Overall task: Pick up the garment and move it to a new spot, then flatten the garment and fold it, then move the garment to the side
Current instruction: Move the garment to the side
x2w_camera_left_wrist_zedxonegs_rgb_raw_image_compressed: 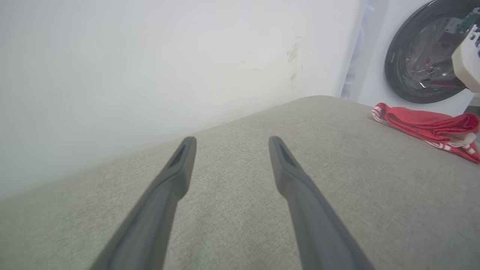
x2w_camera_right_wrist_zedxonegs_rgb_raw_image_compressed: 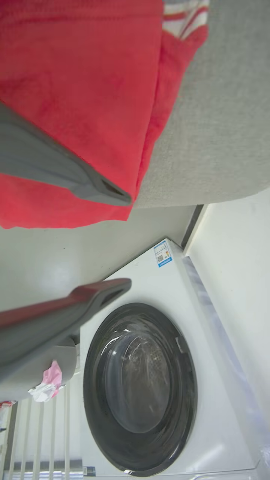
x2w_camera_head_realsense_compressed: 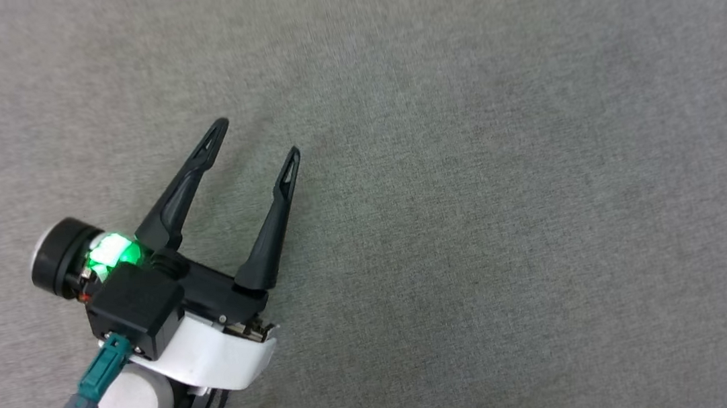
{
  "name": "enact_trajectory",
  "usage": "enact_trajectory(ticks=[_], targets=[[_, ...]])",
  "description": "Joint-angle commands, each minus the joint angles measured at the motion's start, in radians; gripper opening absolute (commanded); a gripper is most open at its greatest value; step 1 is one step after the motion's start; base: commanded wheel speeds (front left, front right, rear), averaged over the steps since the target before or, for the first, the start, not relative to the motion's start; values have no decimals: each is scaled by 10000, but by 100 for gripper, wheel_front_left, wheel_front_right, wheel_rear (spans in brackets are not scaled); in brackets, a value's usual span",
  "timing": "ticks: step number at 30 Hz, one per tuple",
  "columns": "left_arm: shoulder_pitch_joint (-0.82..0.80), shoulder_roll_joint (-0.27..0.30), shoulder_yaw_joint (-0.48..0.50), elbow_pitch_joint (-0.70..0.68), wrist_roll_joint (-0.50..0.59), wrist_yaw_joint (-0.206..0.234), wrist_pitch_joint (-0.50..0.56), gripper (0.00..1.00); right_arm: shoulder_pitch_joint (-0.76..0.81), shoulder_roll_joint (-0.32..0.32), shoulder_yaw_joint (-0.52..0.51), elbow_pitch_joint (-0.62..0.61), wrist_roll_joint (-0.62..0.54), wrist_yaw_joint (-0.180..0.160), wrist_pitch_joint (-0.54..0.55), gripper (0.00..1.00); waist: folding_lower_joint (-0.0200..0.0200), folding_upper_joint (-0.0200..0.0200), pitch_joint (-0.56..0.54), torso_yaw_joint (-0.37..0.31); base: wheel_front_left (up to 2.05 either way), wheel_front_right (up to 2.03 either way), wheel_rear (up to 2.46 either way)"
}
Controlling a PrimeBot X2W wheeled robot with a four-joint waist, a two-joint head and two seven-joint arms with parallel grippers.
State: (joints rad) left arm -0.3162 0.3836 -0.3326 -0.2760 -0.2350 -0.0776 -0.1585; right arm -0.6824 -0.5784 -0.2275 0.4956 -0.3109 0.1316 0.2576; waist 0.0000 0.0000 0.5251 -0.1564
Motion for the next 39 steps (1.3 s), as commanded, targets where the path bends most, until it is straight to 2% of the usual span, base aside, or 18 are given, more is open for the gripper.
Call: enact_trajectory(ticks=[1,6,13,17,20,29,35,39], targets=[[277,-73,60,239,-108,121,-165,100,26,191,109,-343,317,-19,-152,100,0,0,-790,179,0,0,0],[758,-255,239,913,-412,331,-513,100,296,778,438,-1304,1772,-19,-688,100,0,0,-1853,486,0,0,0],[1352,-428,673,1576,-835,645,-785,100,1147,1321,1332,-2978,3034,-19,-970,100,0,0,-2814,862,0,0,0],[1652,-581,845,2019,-1007,760,-917,100,2113,1888,1529,-3915,3998,-19,-1231,100,0,0,-3295,1166,0,0,0],[1877,-683,931,2349,-1106,790,-980,100,2857,2543,1615,-4424,4473,-18,-1567,100,0,0,-3636,1364,0,0,0],[2549,-980,970,3199,-1179,689,-1062,100,4852,4258,1663,-4655,5069,-18,-2733,100,0,0,-4573,1822,0,0,0],[2848,-1275,1096,3381,-1096,609,-1078,100,5902,4849,1367,-4554,5446,-16,-3317,100,0,0,-4916,2017,0,0,0],[3016,-1372,1188,3465,-913,470,-1073,100,6425,5006,1454,-4559,5105,-15,-3669,100,0,0,-4986,2071,0,0,0]])
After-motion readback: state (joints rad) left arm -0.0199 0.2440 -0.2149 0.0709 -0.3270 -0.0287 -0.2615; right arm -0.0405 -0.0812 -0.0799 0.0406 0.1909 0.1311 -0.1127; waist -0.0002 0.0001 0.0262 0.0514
